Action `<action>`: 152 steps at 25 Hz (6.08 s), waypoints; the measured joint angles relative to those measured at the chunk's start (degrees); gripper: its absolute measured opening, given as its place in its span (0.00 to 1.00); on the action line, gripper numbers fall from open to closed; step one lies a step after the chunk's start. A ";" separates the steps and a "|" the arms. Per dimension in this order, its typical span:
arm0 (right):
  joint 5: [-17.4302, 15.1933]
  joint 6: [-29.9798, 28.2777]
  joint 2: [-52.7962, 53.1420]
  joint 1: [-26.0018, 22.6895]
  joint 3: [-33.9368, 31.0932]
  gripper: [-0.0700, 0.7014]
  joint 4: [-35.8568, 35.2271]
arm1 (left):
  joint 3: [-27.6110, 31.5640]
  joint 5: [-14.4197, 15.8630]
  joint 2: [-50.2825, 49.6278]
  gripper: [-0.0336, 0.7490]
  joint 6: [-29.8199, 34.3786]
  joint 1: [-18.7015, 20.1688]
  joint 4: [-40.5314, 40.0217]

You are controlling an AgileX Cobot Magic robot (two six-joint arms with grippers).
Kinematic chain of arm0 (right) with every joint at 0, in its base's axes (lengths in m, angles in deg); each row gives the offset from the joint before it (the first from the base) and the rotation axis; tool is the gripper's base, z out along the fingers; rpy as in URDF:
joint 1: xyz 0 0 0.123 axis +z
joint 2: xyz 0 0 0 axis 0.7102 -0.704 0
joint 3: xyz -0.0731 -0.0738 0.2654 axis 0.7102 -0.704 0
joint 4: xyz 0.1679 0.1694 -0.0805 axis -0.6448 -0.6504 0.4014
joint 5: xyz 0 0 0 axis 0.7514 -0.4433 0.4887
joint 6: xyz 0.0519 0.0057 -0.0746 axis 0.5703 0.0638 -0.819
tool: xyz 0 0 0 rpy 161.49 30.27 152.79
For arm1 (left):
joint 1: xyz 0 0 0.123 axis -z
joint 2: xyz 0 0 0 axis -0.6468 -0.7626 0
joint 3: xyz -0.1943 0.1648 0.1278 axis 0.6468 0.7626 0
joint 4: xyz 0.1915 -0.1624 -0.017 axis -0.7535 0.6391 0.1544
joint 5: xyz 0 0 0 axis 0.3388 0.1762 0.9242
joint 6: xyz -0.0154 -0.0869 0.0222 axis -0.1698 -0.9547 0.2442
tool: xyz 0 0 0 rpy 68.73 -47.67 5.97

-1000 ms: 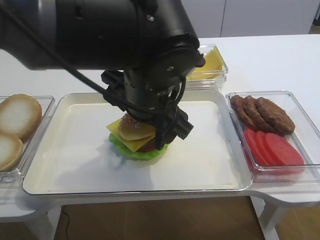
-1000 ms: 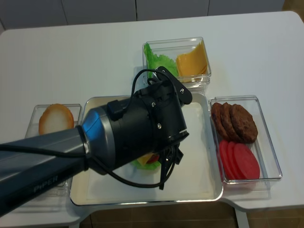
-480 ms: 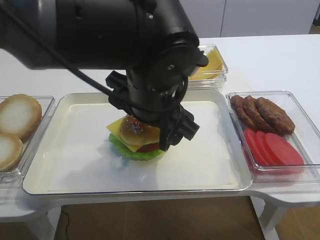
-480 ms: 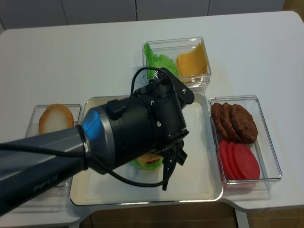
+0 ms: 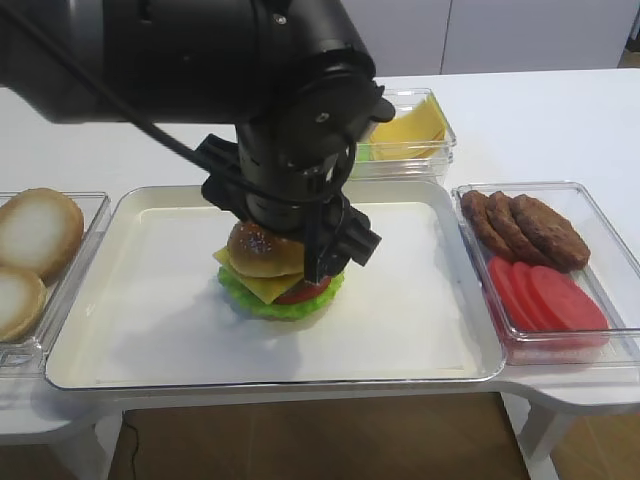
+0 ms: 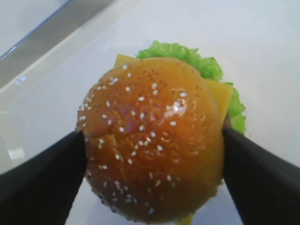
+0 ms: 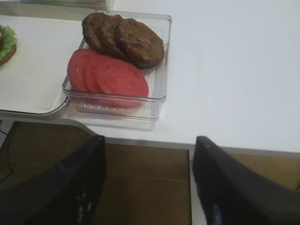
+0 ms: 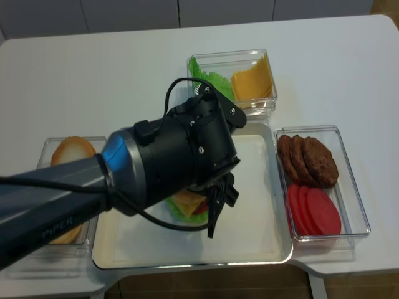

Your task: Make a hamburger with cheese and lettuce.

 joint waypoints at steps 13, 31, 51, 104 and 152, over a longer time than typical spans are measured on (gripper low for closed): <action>0.00 0.00 0.00 0.00 0.00 0.67 0.00 | 0.00 0.11 0.00 0.91 0.00 0.00 0.14; 0.00 0.22 0.00 0.00 0.00 0.67 0.00 | -6.88 8.64 4.33 0.90 16.72 -9.08 11.50; 0.00 0.28 0.00 0.00 0.00 0.67 0.00 | -6.92 10.19 12.95 0.84 31.44 -48.27 27.06; 0.00 0.02 0.00 0.00 0.00 0.67 0.00 | 43.41 12.05 96.79 0.83 31.66 -55.84 27.16; 0.00 0.02 0.00 0.00 0.00 0.67 0.00 | 54.30 7.32 103.35 0.81 32.80 -55.97 27.05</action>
